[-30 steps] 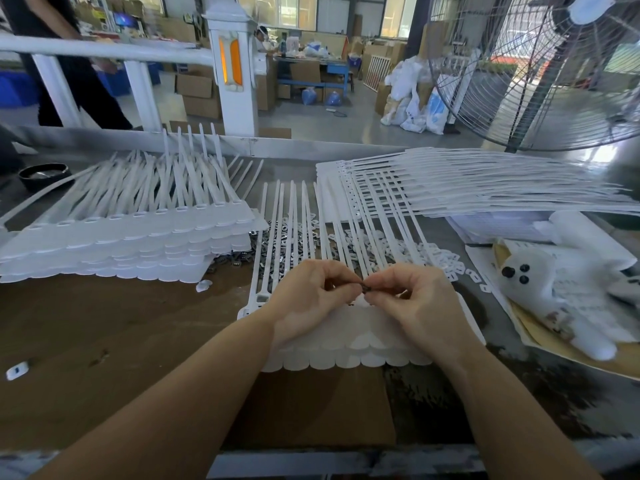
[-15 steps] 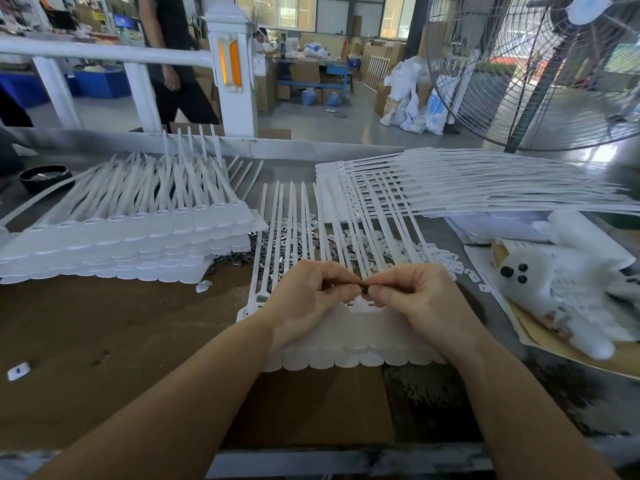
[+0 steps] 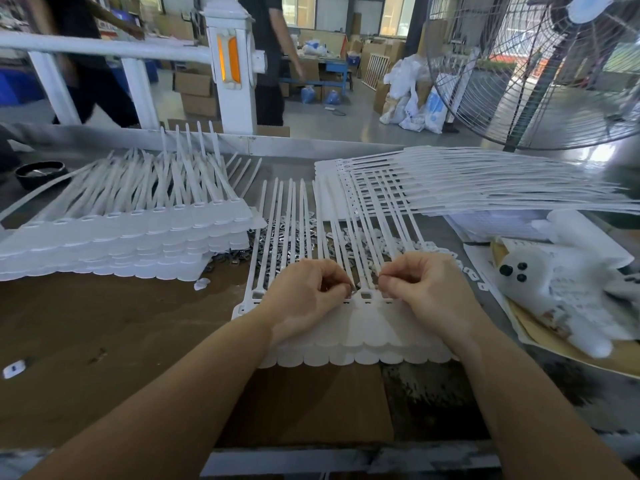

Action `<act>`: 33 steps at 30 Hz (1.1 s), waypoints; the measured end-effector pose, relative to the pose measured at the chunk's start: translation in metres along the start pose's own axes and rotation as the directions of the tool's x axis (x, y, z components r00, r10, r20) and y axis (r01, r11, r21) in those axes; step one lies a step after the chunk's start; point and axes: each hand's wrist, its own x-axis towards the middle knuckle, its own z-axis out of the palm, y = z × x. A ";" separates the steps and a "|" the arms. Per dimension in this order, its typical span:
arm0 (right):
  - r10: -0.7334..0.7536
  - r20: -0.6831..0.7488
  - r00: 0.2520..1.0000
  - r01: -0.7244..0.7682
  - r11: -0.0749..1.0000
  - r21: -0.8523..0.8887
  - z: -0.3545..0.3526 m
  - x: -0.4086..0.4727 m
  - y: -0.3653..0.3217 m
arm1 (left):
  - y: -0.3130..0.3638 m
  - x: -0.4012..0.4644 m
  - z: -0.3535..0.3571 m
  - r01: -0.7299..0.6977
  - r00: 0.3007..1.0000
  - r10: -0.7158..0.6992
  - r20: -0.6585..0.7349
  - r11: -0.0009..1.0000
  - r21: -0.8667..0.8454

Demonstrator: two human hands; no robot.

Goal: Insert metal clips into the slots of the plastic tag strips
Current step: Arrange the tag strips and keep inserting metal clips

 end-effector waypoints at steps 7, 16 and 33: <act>0.079 0.048 0.996 -0.070 0.982 -0.173 -0.010 0.003 0.000 | -0.002 0.001 0.001 0.010 1.000 -0.010 0.006 1.000 0.017; 0.114 0.149 0.982 -0.059 0.942 -0.330 -0.013 0.008 -0.004 | -0.003 0.001 0.000 -0.002 1.000 0.002 0.004 0.999 0.039; 0.112 0.077 0.991 -0.092 0.968 -0.234 -0.016 0.009 0.003 | -0.002 0.001 0.001 0.006 1.000 -0.006 0.014 1.000 0.017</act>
